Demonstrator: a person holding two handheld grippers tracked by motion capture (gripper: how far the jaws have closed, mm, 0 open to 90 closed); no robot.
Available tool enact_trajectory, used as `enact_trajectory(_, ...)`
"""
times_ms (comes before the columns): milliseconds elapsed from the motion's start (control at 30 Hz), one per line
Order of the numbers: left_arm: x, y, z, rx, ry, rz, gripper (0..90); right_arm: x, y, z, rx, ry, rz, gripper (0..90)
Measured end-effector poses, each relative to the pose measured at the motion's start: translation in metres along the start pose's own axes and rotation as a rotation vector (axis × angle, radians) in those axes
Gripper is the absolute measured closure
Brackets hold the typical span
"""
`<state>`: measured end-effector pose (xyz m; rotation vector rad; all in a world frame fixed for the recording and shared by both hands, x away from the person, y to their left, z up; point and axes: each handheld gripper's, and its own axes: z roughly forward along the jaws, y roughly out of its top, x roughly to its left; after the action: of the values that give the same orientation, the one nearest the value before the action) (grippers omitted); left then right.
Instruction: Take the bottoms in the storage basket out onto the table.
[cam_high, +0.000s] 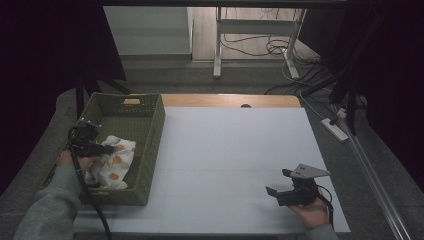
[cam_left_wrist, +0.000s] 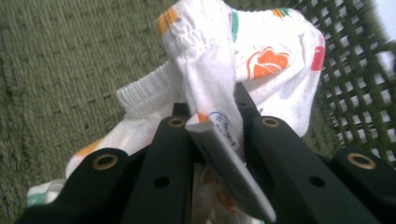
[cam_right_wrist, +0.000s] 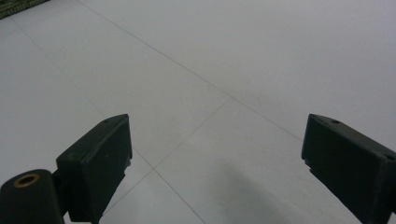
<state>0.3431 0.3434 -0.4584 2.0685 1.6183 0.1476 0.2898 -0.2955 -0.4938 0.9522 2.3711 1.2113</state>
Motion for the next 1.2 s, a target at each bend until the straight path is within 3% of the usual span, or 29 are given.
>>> enact_trajectory(733,-0.011,-0.002,-0.023,-0.175,-0.02,-0.012,82.9,0.0,0.0,-0.001,-0.003,-0.008,0.003,9.0)
enact_trajectory(1200,-0.016,-0.006,-0.039,-0.291,-0.06,-0.022,82.9,0.0,0.0,-0.001,-0.004,-0.009,0.003,9.0)
